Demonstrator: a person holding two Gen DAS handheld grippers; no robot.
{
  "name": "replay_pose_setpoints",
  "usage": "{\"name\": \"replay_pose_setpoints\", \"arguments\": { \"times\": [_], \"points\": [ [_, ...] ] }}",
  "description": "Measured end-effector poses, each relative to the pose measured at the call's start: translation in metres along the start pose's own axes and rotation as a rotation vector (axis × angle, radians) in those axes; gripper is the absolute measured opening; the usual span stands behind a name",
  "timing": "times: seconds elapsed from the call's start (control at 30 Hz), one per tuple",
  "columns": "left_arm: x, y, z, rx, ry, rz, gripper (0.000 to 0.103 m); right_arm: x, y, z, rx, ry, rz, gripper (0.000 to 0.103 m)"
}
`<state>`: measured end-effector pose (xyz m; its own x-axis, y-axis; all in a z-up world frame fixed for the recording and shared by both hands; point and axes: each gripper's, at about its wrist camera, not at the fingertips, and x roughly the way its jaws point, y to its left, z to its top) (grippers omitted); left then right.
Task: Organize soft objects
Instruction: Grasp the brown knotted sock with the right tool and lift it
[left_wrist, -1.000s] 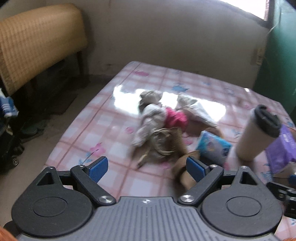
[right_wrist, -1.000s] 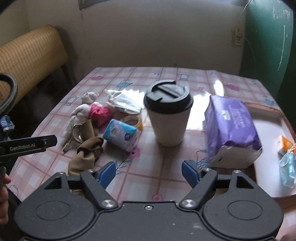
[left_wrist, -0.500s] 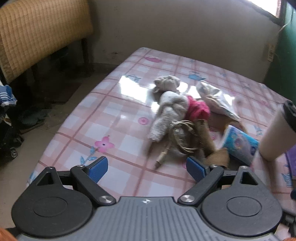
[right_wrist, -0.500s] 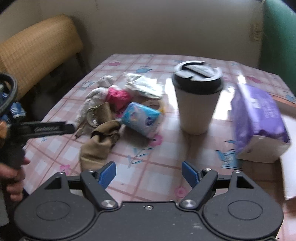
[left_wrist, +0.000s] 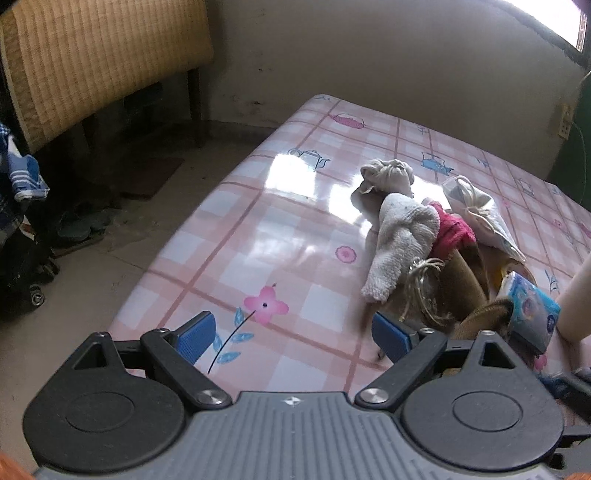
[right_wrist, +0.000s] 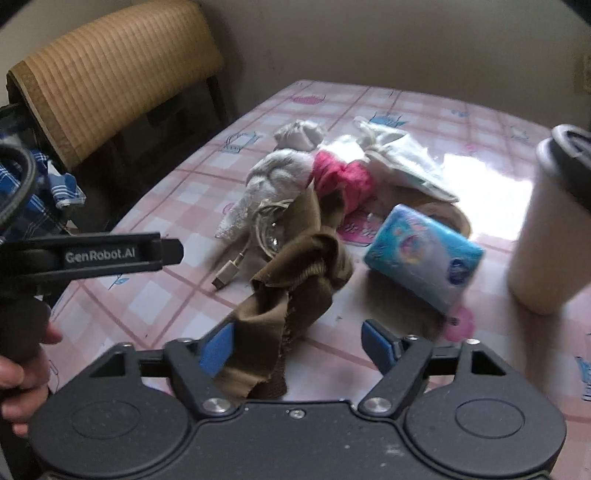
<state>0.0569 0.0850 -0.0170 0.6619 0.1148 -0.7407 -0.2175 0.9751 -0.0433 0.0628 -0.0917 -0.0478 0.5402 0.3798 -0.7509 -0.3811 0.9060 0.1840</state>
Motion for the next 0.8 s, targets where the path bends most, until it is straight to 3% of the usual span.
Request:
{"name": "replay_pose_setpoints", "arguments": {
  "times": [0.03, 0.13, 0.53, 0.63, 0.7, 0.77, 0.8],
  "points": [
    [0.002, -0.001, 0.003, -0.002, 0.000, -0.003, 0.094, 0.001, 0.000, -0.002, -0.008, 0.006, -0.012, 0.028],
    [0.013, -0.006, 0.016, -0.022, -0.009, -0.046, 0.094, -0.008, -0.009, -0.009, -0.011, -0.023, -0.027, 0.020],
    [0.082, -0.064, 0.061, 0.097, 0.019, -0.123, 0.097, -0.041, -0.042, -0.036, 0.010, -0.024, -0.065, 0.020],
    [0.095, -0.067, 0.065, 0.079, 0.033, -0.159, 0.096, -0.038, -0.043, -0.035, 0.018, -0.025, -0.063, 0.024],
    [0.097, -0.068, 0.066, 0.085, 0.019, -0.167, 0.096, -0.036, -0.045, -0.034, 0.027, -0.025, -0.059, 0.034],
    [0.100, -0.071, 0.067, 0.088, 0.009, -0.182, 0.093, -0.033, -0.045, -0.034, 0.031, -0.019, -0.069, 0.063],
    [0.101, -0.073, 0.066, 0.089, 0.004, -0.181, 0.093, -0.033, -0.044, -0.035, 0.031, -0.020, -0.067, 0.067]
  ]
}}
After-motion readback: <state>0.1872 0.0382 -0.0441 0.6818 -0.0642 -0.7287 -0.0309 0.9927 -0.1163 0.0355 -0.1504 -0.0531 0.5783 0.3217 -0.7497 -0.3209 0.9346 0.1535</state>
